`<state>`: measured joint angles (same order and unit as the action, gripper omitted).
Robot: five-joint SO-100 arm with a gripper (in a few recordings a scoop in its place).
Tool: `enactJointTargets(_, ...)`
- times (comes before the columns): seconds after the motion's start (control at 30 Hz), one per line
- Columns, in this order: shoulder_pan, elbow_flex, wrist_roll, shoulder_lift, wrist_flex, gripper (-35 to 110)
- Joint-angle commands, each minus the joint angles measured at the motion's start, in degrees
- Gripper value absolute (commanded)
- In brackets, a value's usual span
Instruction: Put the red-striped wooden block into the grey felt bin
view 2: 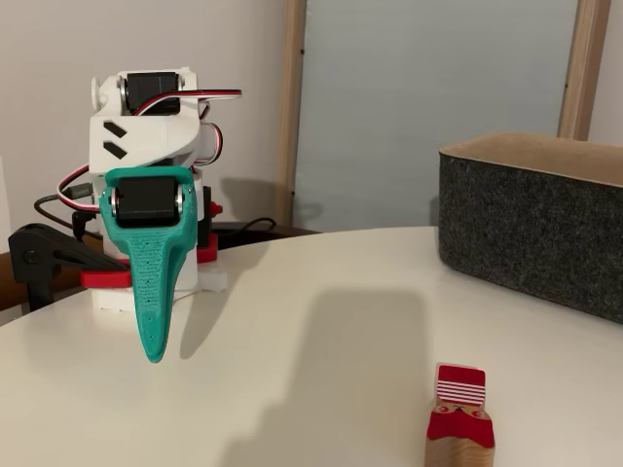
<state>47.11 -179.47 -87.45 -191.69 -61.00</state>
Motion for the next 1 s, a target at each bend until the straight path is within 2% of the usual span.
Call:
enactJointTargets(0.0, -0.44, -0.44, -1.67, -1.58, -0.53, 0)
enactJointTargets(0.3, -6.42, 3.69, -4.39, -1.14, -0.44, 2)
enactJointTargets(0.6, -12.22, 22.59, -11.6, 5.62, -0.44, 4)
enactJointTargets(0.8, -23.73, 36.74, -22.5, 15.21, -0.18, 8)
enactJointTargets(0.97, -38.85, 39.55, -30.85, 22.06, 8.53, 9)
